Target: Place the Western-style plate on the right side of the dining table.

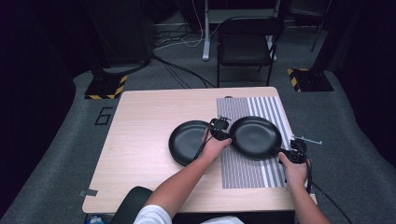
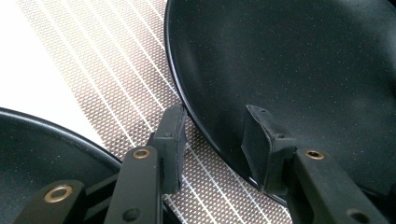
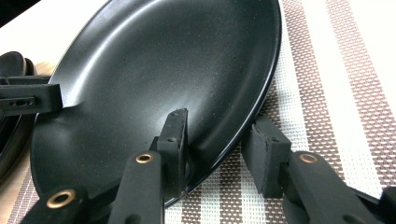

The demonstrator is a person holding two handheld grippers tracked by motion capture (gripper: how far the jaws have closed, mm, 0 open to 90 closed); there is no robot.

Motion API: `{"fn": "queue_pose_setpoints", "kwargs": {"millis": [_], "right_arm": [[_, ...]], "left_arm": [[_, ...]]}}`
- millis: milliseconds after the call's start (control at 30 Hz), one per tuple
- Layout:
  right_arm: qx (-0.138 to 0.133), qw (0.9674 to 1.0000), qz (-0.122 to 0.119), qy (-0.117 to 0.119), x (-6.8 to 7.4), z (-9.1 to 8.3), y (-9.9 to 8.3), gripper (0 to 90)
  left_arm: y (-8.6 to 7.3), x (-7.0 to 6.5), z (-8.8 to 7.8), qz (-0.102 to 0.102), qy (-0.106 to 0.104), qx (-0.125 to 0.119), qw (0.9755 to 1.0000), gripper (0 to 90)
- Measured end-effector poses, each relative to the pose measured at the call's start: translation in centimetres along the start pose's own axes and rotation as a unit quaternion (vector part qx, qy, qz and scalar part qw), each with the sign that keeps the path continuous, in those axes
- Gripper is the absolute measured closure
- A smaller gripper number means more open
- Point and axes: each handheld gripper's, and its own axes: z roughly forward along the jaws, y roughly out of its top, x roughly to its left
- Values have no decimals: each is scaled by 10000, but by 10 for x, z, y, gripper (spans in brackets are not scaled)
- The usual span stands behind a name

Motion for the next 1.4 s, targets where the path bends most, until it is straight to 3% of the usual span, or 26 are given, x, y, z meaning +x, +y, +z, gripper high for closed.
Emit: {"fn": "queue_pose_setpoints", "kwargs": {"millis": [267, 400, 500, 700, 833, 967, 1400], "right_arm": [[-15, 10000, 28, 11, -1, 0, 0, 618], [-15, 10000, 35, 39, -1, 0, 0, 620], [-18, 10000, 46, -2, -1, 0, 0, 621], [-4, 10000, 67, 12, -1, 0, 0, 622], [-2, 10000, 46, -7, -2, -1, 1, 604], [-234, 9991, -259, -251, 2, -8, 1, 568], [-166, 9962, -696, -489, 4, -19, 5, 568]], "left_arm": [[0, -1, -1, 9, 32, -24, 10000, 586], [2, -2, -9, 23, -9, -264, 9996, 593], [2, 1, -11, 34, 33, -245, 9997, 583], [-1, 6, -15, -52, -110, -268, 9996, 566], [0, 7, -21, 5, -142, -329, 9994, 554], [0, 9, -25, -58, -188, -385, 9991, 531], [-4, 21, -46, -101, -201, -578, 9981, 505]]}}
